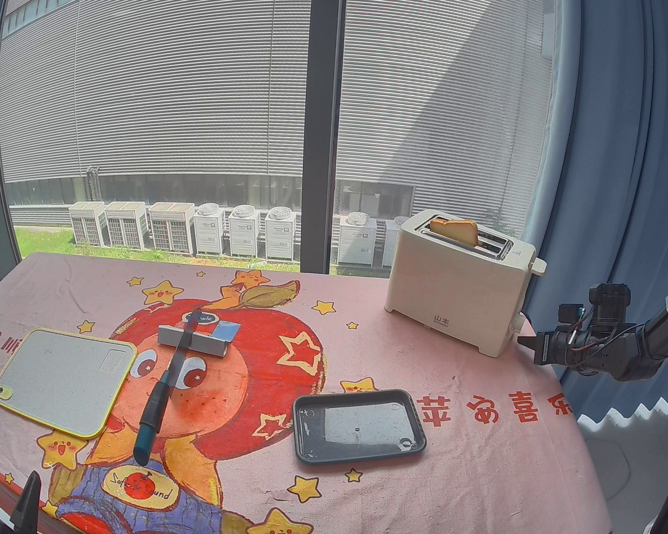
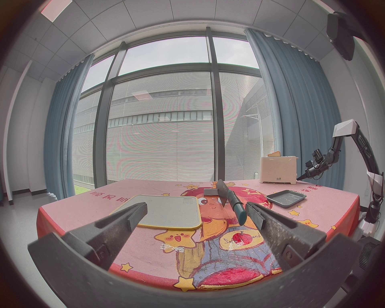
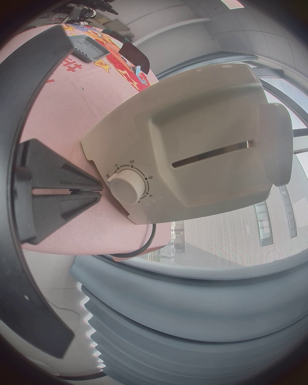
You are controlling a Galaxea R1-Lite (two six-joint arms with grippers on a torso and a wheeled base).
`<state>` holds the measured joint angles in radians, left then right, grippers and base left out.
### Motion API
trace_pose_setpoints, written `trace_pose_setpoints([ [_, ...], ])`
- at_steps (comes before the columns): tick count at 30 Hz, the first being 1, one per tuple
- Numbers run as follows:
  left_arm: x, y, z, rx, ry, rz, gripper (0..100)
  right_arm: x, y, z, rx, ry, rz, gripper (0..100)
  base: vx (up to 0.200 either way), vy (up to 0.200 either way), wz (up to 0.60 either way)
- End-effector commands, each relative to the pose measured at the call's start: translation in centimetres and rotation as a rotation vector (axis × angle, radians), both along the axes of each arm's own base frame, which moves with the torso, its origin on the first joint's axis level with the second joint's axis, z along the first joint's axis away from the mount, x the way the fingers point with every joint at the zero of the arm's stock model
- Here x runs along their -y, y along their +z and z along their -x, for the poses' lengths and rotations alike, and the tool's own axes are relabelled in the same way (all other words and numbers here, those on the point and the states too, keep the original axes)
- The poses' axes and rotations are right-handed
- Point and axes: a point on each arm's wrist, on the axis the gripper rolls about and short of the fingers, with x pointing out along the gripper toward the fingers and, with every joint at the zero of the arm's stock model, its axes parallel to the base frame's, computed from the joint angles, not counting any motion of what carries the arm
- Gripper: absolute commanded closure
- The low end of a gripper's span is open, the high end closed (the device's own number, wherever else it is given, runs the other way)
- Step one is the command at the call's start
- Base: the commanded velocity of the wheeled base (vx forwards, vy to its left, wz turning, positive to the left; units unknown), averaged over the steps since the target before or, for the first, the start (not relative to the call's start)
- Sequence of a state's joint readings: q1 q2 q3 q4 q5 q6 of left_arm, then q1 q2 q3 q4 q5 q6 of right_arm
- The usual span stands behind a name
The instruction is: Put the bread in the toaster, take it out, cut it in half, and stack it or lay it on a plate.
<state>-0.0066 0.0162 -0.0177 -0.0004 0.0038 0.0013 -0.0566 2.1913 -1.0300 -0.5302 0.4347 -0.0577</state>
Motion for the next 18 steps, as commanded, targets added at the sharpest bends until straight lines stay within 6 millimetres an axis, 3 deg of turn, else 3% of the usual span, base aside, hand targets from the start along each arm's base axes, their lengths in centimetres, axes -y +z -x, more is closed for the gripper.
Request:
trace_pose_setpoints([
  [1,0.00,-0.52,-0.01,0.000,0.001,0.000,0,-0.24,0.02,0.01,0.001,0.007,0.000,100,0.000,0.000,0.00],
  [18,0.00,-0.52,-0.01,0.000,0.001,0.000,0,-0.36,0.25,0.11,0.007,0.012,0.002,100,0.000,0.000,0.00],
])
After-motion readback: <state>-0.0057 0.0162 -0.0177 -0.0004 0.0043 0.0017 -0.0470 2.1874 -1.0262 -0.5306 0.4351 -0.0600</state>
